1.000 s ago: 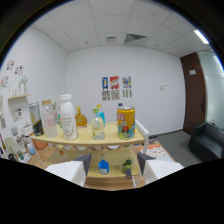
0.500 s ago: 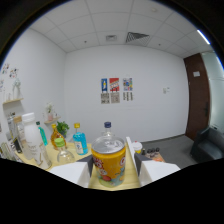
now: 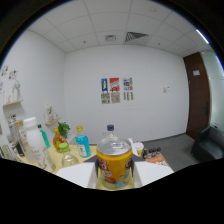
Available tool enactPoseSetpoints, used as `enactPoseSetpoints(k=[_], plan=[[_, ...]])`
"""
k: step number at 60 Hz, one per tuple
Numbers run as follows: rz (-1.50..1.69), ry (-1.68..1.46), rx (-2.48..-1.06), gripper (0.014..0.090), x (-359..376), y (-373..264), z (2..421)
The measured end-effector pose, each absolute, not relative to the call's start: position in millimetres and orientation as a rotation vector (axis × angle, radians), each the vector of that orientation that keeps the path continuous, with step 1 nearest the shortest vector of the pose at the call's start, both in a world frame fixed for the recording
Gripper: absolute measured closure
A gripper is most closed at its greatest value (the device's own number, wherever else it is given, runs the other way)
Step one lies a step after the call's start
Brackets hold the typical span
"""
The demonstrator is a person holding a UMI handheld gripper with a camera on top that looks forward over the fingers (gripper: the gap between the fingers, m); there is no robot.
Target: Make me a cup of Vodka Sunrise.
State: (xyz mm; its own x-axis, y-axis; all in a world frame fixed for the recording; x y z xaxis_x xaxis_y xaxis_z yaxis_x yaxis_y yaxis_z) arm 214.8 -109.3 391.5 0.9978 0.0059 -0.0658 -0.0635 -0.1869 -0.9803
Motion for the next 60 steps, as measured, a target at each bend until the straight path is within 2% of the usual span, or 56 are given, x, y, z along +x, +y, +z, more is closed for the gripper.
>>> enactPoseSetpoints(k=[13, 19, 25, 43, 52, 60], plan=[[0.011, 0.041, -1.665, 0.0538, 214, -151, 433], [0.033, 0.042, -1.639, 0.0541, 204, -179, 432], [0.023, 0.032, -1.673, 0.0539, 187, -203, 399], [0.077, 0.076, -1.888, 0.0543, 134, -232, 254], [-0.062, -0.059, -1.959, 0.0542, 120, -229, 216], [-0.283, -0.289, -1.976, 0.0544, 114, -222, 200]])
